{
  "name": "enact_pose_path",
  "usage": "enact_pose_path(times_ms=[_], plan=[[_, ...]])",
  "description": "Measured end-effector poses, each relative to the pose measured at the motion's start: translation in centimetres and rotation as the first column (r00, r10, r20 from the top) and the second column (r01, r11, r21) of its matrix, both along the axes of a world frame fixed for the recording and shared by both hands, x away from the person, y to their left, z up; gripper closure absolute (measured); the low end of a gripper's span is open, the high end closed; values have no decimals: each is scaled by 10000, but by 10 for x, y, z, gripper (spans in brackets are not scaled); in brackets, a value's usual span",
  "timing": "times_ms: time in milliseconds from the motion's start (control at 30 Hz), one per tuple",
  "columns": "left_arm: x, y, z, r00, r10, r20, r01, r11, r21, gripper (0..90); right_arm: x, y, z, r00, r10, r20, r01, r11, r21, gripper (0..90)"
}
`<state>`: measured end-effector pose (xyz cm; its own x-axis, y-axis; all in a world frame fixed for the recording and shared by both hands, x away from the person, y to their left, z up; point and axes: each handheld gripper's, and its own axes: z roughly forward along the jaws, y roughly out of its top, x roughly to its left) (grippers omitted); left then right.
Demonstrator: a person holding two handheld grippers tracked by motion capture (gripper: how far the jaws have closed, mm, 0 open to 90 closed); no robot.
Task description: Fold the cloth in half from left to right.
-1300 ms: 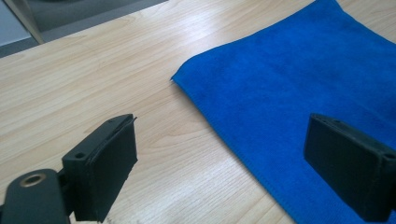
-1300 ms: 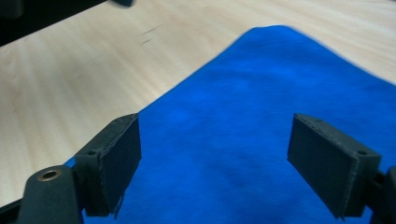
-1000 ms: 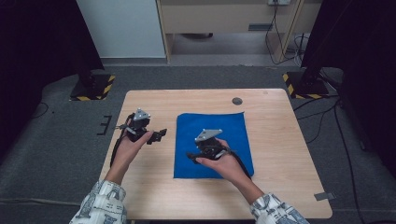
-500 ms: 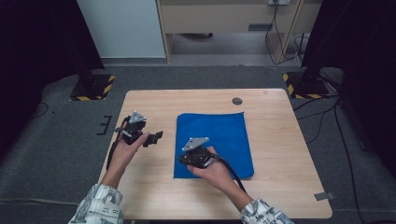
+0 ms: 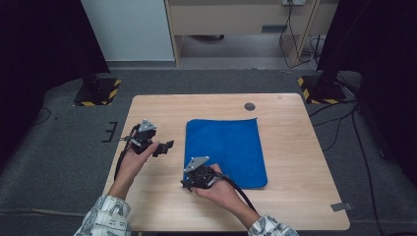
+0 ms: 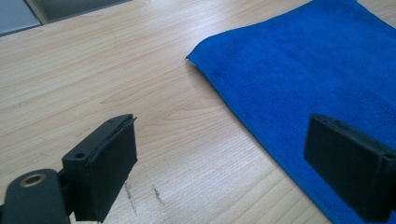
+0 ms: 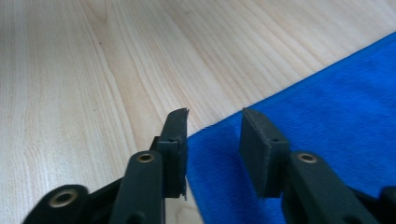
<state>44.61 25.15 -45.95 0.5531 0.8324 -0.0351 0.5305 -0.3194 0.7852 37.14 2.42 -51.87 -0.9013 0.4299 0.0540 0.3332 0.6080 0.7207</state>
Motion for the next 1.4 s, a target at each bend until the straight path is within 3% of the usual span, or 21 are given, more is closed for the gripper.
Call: enact_pose_path(times_ms=[433, 533, 833, 933, 1200, 1400], plan=[[0, -2, -3, 10000, -42, -34, 42, 10000, -63, 90, -5, 7, -9, 9999, 25, 119, -21, 9994, -349, 497], [1, -3, -4, 10000, -68, -28, 68, 9999, -87, 89, -6, 7, -9, 9990, 136, 421, -116, 9988, -477, 521], [5, -8, -5, 10000, -73, -40, 72, 9998, -175, 89, 1, 0, -9, 9984, -322, 457, 338, 9988, -364, 851], [9, -10, -6, 9999, -97, -79, 96, 9997, -210, 90, 4, -2, -9, 9988, -422, 233, 427, 9988, -226, 865], [26, -14, -12, 9999, 93, -128, -98, 9991, -402, 110, -9, 3, -6, 9995, -311, 41, 310, 9991, 278, 868], [41, -18, -17, 9996, 191, -208, -197, 9994, -268, 189, -22, 13, -4, 9997, -148, -178, 158, 9984, 541, 868]])
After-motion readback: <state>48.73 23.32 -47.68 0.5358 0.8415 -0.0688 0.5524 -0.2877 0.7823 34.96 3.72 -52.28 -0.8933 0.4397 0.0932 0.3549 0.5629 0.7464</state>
